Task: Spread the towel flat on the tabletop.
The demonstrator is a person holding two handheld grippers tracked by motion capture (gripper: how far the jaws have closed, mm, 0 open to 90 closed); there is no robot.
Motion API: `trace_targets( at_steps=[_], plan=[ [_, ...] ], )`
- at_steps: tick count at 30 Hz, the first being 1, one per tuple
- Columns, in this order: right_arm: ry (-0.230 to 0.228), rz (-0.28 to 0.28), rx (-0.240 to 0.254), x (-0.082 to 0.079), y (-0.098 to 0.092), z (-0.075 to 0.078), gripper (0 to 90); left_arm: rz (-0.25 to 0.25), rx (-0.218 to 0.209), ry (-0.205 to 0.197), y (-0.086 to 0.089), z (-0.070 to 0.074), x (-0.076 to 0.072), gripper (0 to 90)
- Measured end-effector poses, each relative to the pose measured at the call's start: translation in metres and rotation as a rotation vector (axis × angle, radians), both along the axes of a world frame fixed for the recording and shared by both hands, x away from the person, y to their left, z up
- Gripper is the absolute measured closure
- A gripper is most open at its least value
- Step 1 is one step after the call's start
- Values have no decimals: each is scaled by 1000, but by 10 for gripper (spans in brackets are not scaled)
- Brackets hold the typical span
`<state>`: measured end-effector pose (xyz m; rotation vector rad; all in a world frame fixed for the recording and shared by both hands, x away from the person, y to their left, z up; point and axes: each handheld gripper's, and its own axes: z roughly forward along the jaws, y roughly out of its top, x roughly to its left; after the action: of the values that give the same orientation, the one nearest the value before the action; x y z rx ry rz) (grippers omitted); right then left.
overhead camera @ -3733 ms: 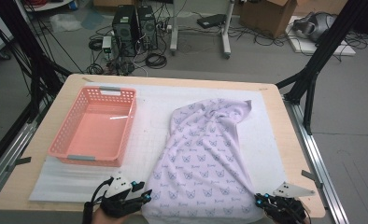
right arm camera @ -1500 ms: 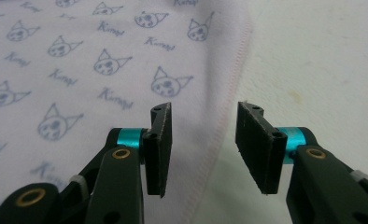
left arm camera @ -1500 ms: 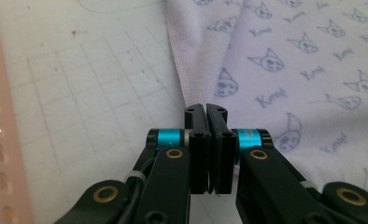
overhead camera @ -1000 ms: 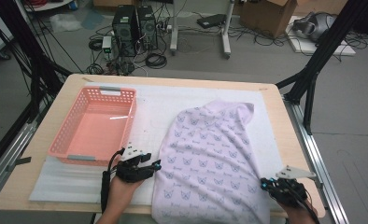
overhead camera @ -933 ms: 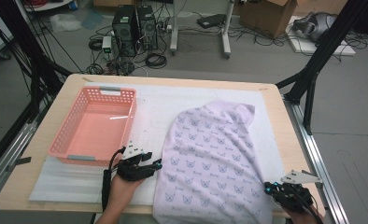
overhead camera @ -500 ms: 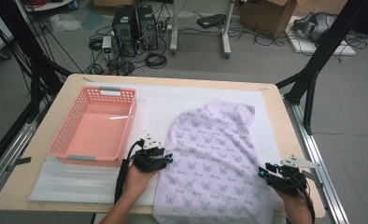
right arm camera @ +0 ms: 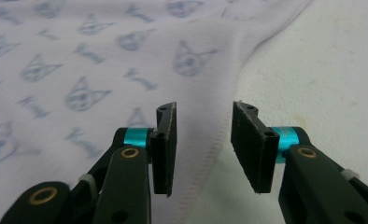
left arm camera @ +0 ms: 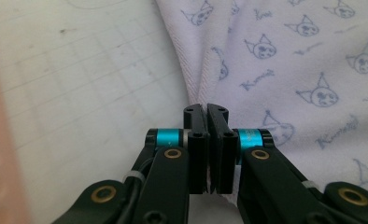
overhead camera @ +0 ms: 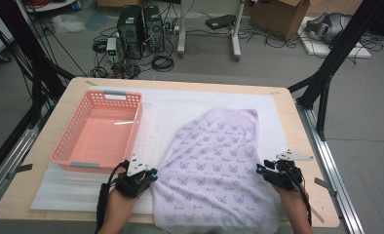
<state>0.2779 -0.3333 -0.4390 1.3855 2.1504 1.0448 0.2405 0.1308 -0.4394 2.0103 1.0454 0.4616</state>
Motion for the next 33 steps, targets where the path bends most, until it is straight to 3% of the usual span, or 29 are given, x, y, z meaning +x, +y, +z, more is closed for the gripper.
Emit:
trace_targets(
  at_steps=[4, 6, 7, 10, 14, 17, 23, 26, 28, 33],
  plan=[
    [22, 18, 9, 8, 12, -6, 596, -3, -46, 9, 5, -4, -5, 847],
    [22, 51, -6, 10, 23, -8, 580, -7, -61, 14, 2, -5, -3, 772],
    [7, 51, -32, 9, 28, -8, 623, -4, -76, 17, 1, -6, -2, 706],
    [11, 100, -32, 8, 31, -8, 838, -5, -101, 0, -1, -5, -1, 587],
    [29, 105, -55, 3, 27, -5, 866, -14, -134, -37, -3, -1, 2, 534],
    [38, 77, -110, -8, 14, -1, 865, -18, -144, -36, -6, -1, 5, 516],
    [66, 30, -172, -38, -21, 5, 864, -36, -157, -24, -12, -2, 12, 509],
    [62, 50, -143, -46, -30, 8, 820, -46, -177, -16, -17, -3, 19, 508],
    [17, 50, -103, -46, -31, 12, 698, -50, -179, -10, -23, -3, 25, 508],
    [-50, 13, -50, -38, -26, 17, 626, -34, -177, 11, -37, -4, 51, 508]
  ],
)
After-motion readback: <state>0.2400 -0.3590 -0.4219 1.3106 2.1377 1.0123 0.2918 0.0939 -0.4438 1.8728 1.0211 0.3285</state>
